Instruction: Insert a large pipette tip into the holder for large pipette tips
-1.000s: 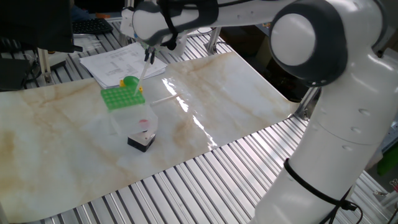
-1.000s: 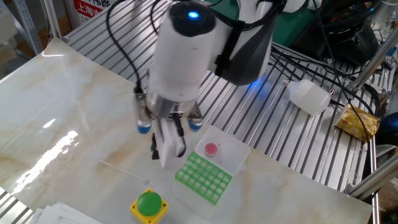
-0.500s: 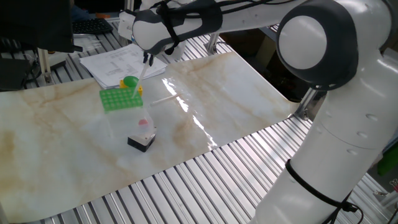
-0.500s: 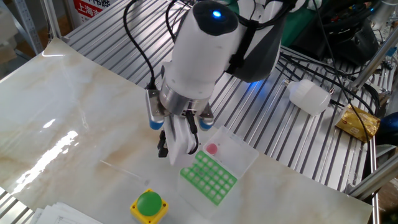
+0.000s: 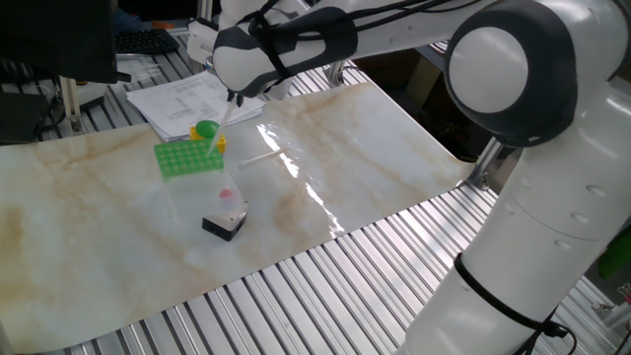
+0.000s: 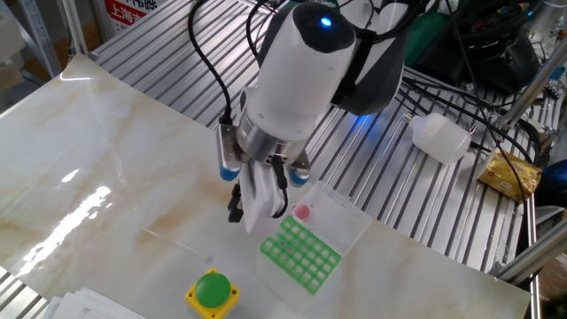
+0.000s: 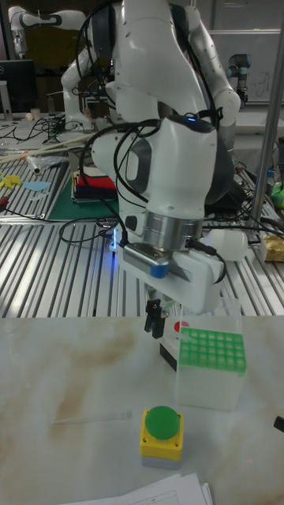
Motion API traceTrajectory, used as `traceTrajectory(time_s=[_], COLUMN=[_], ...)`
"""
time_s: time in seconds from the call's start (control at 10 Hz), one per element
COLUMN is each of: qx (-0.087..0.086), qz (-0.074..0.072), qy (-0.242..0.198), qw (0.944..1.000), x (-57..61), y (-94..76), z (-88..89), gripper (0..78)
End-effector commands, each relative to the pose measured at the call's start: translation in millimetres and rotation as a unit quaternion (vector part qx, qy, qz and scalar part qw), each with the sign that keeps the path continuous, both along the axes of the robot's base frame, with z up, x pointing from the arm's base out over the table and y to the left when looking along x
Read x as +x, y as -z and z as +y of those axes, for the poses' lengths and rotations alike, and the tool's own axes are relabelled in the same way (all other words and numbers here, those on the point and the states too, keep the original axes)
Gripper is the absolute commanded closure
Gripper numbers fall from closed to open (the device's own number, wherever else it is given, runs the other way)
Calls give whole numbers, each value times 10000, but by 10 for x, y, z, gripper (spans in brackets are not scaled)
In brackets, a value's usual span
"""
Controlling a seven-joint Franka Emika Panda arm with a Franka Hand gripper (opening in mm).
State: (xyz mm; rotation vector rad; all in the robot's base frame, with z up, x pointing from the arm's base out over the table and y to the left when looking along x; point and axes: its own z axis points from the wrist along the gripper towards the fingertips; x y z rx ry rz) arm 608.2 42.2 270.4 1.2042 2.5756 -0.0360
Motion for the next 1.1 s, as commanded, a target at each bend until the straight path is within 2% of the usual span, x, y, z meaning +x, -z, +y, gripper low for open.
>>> traceTrajectory(time_s=[0.1,0.4,1.1], qx=[-203,-234,-131], qz=[-224,-268,-230], qy=[356,425,511], qw=[9989,9985,9983], x=[-52,-60,-115], y=[12,12,-23], z=[42,43,0], gripper=[764,764,764])
